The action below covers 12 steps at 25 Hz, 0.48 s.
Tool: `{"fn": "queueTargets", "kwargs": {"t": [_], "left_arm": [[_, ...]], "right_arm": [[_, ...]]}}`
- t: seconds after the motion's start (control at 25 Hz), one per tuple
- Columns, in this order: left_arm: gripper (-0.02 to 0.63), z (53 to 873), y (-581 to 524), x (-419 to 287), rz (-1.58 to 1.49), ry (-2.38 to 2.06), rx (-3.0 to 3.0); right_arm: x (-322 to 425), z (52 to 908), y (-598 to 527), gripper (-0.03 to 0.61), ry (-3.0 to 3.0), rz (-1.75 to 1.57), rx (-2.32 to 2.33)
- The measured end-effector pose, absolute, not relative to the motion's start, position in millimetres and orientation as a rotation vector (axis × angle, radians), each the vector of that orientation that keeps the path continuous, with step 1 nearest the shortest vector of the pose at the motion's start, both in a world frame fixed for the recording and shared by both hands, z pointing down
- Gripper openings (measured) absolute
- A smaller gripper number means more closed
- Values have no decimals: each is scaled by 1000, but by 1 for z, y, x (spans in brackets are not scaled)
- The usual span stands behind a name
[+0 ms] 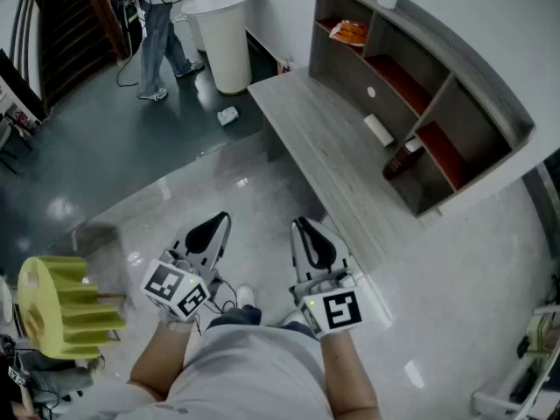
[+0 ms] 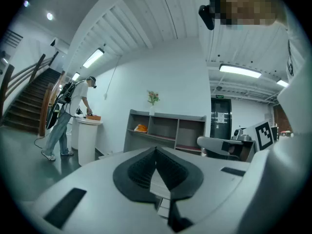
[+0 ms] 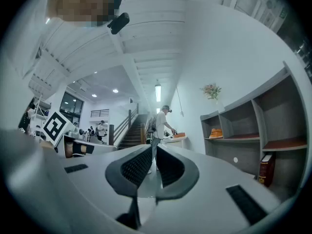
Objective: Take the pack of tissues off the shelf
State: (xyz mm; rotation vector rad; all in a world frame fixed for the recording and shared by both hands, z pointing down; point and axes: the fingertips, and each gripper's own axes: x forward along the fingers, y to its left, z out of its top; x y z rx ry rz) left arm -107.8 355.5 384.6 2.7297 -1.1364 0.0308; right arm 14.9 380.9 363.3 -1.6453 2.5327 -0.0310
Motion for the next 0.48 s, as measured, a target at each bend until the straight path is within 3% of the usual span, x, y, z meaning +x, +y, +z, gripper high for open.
{"fn": "queueTargets", "kwargs": {"t": [0.48], "left_arm": [[17, 389, 328, -146, 35, -1085, 2759]], "right_arm": [[-28, 376, 356, 40, 2548, -66, -1688]]}}
